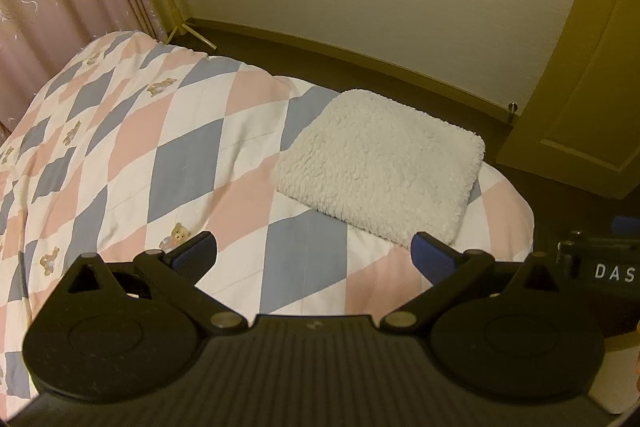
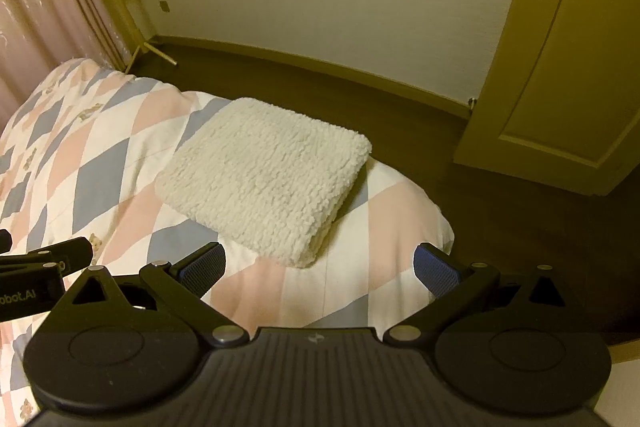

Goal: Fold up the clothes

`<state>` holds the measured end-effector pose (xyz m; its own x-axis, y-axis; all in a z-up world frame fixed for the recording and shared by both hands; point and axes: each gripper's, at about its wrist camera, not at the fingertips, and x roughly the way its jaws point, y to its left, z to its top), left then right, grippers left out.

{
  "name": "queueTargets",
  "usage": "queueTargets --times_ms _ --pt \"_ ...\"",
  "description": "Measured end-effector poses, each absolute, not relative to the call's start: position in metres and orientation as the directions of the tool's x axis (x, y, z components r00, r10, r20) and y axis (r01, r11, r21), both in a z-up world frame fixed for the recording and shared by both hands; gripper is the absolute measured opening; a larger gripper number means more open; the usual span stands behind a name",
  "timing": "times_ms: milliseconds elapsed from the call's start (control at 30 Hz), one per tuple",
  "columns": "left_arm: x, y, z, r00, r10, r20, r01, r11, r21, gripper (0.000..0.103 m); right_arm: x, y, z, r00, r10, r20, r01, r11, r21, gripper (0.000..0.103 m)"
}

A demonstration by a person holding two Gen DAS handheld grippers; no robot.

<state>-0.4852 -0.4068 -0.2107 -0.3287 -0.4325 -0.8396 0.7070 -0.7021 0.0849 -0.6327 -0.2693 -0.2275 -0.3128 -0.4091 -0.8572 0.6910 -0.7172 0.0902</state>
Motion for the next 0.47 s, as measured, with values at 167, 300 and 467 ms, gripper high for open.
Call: queueTargets --times_ms 167,300,467 --pt "-0.501 -0.415 -0.219 -0.32 -0.421 -0.849 0.701 -0.708 0.086 0.102 -0.645 -0.277 -0.236 -0.3 -0.4 -0.866 0.694 -0.715 0.09 0.103" --pt "-0.511 -0.422 -0.225 -0.324 -0.399 -0.858 0.7 -0.711 0.067 0.102 -0.653 -0.282 -0.24 -0.296 -0.392 -0.871 0.693 -0.716 0.087 0.103" --pt "-0.518 -0.427 -0.224 -0.339 -0.393 -0.855 0.699 -0.714 0.051 0.102 -0.661 -0.286 -0.242 -0.296 -0.39 -0.872 0.694 -0.715 0.084 0.103"
